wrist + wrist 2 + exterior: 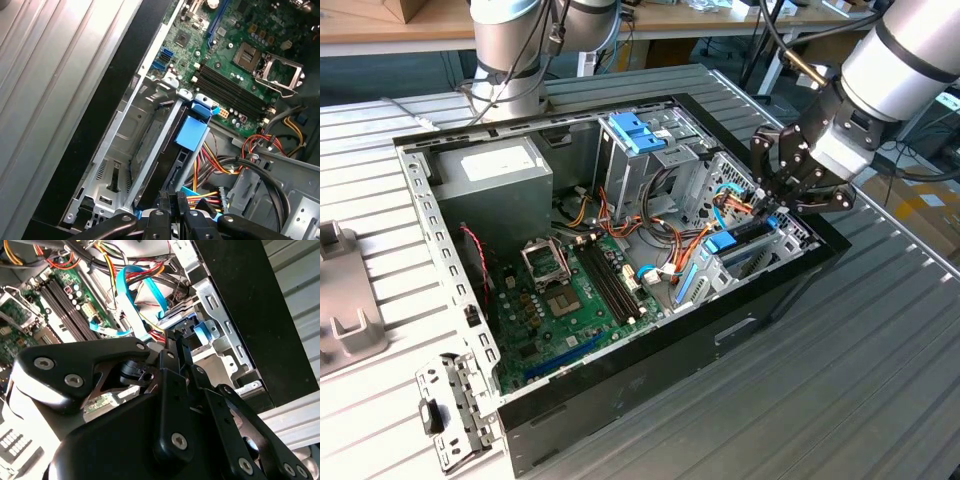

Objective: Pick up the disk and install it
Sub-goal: 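Insert the first disk wire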

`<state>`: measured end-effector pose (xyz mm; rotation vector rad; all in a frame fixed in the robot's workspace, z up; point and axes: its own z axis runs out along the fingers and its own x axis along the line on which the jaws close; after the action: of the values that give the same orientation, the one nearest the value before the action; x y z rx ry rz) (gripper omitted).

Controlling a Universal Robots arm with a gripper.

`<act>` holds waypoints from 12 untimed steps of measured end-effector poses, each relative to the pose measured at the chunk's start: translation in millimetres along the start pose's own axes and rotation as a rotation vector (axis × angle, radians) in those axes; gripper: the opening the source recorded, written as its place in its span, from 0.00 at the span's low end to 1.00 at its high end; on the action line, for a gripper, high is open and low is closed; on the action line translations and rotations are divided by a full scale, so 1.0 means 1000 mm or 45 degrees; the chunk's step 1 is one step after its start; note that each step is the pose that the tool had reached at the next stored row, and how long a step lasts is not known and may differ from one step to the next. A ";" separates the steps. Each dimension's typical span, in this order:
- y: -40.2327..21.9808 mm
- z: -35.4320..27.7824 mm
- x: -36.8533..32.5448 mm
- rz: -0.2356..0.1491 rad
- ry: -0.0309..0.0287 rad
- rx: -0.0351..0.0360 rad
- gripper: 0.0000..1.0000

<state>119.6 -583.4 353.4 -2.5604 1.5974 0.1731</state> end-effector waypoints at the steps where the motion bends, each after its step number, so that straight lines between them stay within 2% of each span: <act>1: 0.0000 0.0000 0.0000 0.008 0.0004 0.0013 0.16; 12: 0.0000 0.0004 0.0001 0.110 0.0045 0.0177 0.16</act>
<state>119.6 -583.4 353.0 -2.4843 1.7055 0.1648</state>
